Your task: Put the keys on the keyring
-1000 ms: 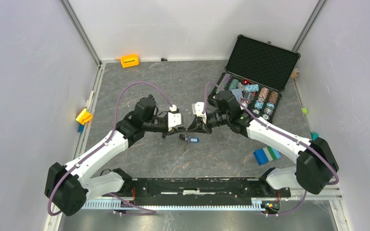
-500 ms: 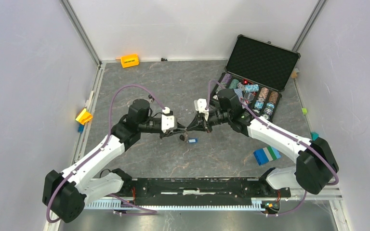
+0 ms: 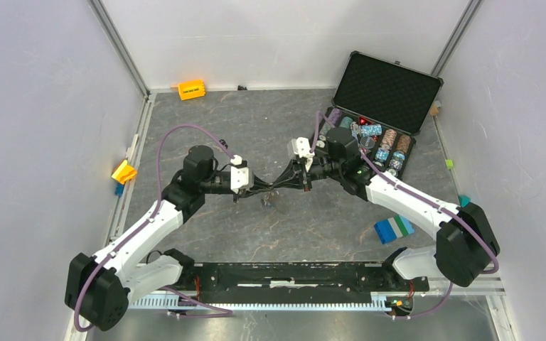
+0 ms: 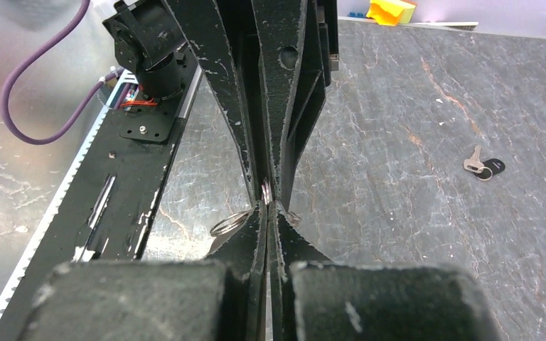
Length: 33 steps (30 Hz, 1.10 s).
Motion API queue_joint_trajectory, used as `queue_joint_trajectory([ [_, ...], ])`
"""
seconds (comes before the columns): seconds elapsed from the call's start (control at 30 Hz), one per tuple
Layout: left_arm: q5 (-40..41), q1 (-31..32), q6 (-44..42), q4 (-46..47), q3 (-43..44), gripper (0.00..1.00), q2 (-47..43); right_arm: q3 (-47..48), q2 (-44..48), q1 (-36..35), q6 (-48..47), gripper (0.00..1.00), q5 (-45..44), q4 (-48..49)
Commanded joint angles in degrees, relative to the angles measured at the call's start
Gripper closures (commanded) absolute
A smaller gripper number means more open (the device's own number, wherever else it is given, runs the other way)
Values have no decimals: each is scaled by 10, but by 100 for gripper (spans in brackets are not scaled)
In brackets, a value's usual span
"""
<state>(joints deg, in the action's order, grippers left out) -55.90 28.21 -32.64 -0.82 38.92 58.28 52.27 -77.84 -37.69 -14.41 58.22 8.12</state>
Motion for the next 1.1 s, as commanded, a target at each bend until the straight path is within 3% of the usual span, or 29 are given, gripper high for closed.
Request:
queue_joint_trajectory([
  [0.0, -22, -7, 32, 39, -4, 84, -15, -7, 6, 5, 16, 100, 17, 46],
  [0.5, -22, -17, 50, 51, 1, 76, -24, -12, 5, 9, 0, 100, 7, 33],
  [1.07, -38, -17, 70, 78, -2, 84, 4, -12, 2, 9, 8, 100, 11, 40],
])
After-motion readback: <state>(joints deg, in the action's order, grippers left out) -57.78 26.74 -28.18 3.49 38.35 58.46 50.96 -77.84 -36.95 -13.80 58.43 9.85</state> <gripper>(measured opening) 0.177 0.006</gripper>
